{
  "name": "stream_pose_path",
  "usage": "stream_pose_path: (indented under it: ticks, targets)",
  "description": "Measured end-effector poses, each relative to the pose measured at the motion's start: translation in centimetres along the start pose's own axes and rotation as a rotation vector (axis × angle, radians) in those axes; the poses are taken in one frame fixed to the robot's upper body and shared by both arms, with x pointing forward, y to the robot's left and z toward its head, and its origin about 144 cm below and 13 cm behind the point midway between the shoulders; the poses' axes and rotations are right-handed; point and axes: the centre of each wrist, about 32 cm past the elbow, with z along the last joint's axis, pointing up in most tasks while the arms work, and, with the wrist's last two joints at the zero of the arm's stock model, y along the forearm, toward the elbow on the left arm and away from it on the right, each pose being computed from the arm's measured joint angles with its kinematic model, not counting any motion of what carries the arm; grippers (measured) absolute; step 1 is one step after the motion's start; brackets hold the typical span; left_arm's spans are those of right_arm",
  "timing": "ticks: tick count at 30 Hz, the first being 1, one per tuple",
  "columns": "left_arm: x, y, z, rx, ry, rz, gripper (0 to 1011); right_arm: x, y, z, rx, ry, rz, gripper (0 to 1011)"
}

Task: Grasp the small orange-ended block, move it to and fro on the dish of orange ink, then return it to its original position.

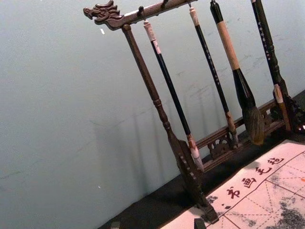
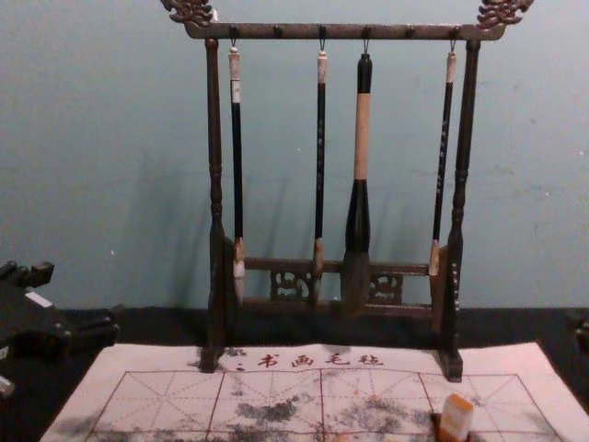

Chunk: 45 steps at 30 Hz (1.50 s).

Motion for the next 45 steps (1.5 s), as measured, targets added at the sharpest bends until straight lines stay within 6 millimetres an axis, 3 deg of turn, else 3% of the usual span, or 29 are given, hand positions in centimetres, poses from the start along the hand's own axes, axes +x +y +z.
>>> stream_pose_path:
  ticks: [8,14,21,37,45]
  targets:
    - [0.0,0.0,0.0,0.000,0.000,0.000,1001,-0.5,-2.2,-0.4,-0.010,0.033,0.068,1000]
    - [0.0,0.0,0.0,0.000,0.000,0.000,1001,-1.4,-5.0,-0.8,-0.017,0.081,0.215,1000]
    - [0.0,0.0,0.0,0.000,0.000,0.000,1001,-2.2,-6.5,-0.6,-0.006,0.149,0.370,1000]
    - [0.0,0.0,0.0,0.000,0.000,0.000,1001,-5.5,-3.0,-0.3,-0.012,0.193,0.421,1000]
    - [0.0,0.0,0.0,0.000,0.000,0.000,1001,-6.2,-1.3,-0.3,-0.011,0.191,0.416,1000]
